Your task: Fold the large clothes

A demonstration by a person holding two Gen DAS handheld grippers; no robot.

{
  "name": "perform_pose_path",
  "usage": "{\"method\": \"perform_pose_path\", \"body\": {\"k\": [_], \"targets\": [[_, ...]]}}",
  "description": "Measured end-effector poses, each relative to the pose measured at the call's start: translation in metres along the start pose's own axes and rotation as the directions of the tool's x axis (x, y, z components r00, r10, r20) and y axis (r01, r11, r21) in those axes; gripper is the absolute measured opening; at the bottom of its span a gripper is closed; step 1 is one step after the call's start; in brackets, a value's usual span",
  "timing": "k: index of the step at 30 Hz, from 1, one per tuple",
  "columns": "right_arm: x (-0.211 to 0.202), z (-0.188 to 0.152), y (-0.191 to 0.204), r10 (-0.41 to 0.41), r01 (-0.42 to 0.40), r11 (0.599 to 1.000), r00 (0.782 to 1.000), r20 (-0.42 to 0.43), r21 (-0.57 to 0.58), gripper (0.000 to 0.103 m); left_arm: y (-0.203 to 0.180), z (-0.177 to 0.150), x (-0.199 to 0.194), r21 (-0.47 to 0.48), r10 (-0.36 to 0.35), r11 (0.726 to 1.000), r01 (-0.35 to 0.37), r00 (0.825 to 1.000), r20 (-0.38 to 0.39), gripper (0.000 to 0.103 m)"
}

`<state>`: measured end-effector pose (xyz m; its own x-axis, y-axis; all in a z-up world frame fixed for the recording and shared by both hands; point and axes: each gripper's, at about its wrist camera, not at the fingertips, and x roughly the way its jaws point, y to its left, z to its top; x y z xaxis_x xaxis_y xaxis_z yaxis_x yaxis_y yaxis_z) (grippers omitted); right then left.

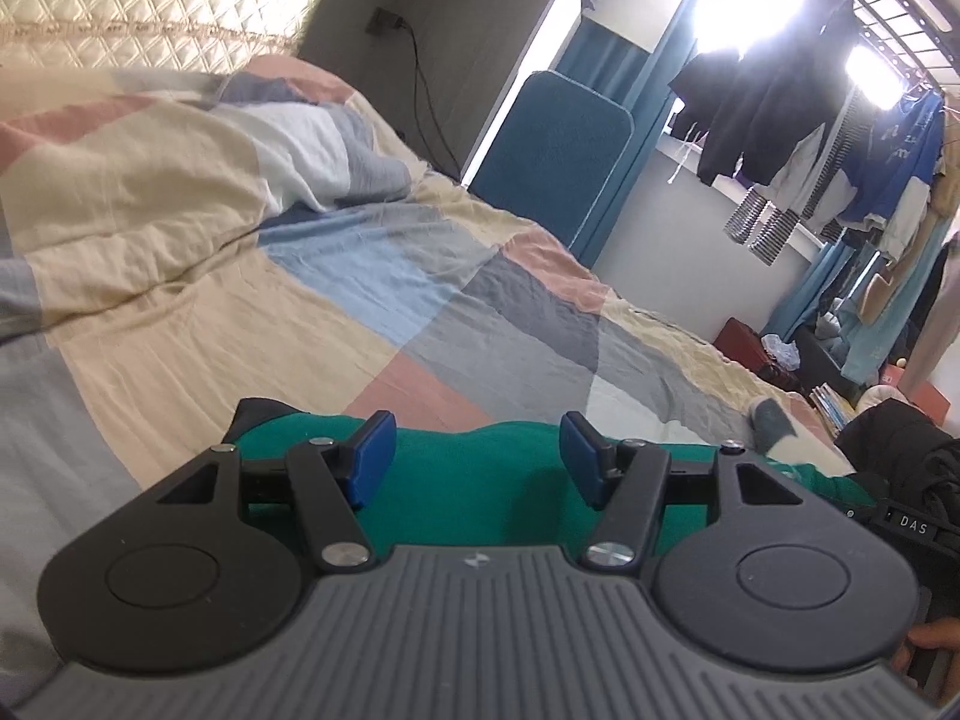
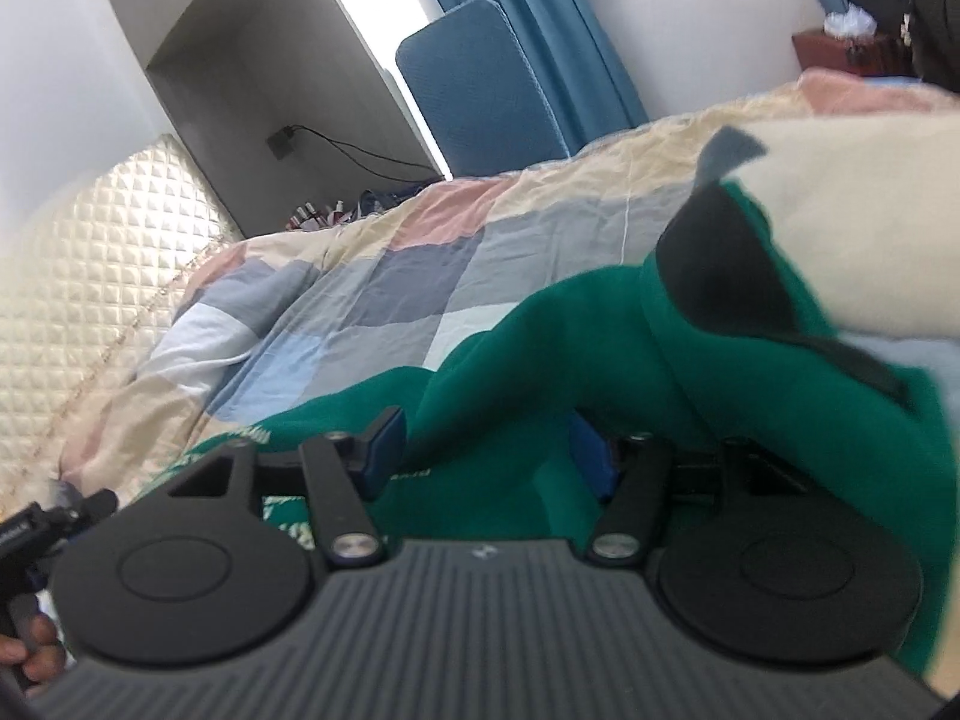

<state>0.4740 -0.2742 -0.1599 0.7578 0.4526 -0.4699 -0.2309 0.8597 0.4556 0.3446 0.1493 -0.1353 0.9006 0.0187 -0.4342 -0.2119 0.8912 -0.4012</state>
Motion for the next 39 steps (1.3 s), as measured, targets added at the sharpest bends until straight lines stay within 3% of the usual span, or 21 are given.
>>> {"method": "perform_pose_path", "body": {"k": [6, 9, 13, 18, 23, 27, 35, 37, 39], "targets": [[-0.035, -0.003, 0.013, -0.122, 0.123, 0.989, 0.992, 0.017, -0.083, 0.063, -0.015, -0.008, -0.034, 0.092, 0.014, 0.996, -0.015, 1.0, 0.017, 0.068], [-0.038, -0.009, 0.018, -0.228, 0.224, 0.959, 0.974, 0.002, -0.175, 0.062, -0.016, -0.016, -0.05, 0.137, 0.011, 0.99, -0.015, 0.999, 0.031, 0.068], [-0.025, -0.014, 0.011, -0.294, 0.283, 0.929, 0.956, -0.012, -0.237, 0.061, -0.005, -0.025, -0.052, 0.138, 0.021, 0.99, -0.018, 1.0, -0.016, 0.068], [0.004, -0.011, -0.009, -0.284, 0.269, 0.942, 0.957, -0.052, -0.201, 0.061, -0.002, -0.032, -0.039, 0.172, 0.047, 0.984, -0.043, 0.999, -0.021, 0.069], [0.017, -0.016, -0.019, -0.248, 0.234, 0.956, 0.967, -0.063, -0.175, 0.062, 0.013, -0.03, -0.014, 0.094, 0.033, 0.995, -0.027, 0.997, -0.066, 0.069], [0.015, -0.017, -0.017, -0.241, 0.229, 0.96, 0.969, -0.056, -0.163, 0.062, 0.018, -0.025, -0.005, 0.055, 0.025, 0.998, -0.022, 0.998, -0.058, 0.069], [-0.022, -0.015, 0.001, -0.23, 0.227, 0.966, 0.973, -0.005, -0.126, 0.063, 0.009, -0.026, -0.048, 0.054, -0.006, 0.999, 0.006, 1.0, 0.002, 0.077], [-0.038, -0.016, 0.009, -0.203, 0.203, 0.974, 0.979, 0.009, -0.102, 0.065, 0.005, -0.03, -0.065, 0.046, -0.007, 0.999, 0.006, 1.0, 0.022, 0.077], [-0.052, -0.018, 0.015, -0.184, 0.185, 0.979, 0.983, 0.021, -0.081, 0.075, 0.002, -0.032, -0.078, 0.025, -0.021, 0.999, 0.021, 1.0, 0.001, 0.077]]}}
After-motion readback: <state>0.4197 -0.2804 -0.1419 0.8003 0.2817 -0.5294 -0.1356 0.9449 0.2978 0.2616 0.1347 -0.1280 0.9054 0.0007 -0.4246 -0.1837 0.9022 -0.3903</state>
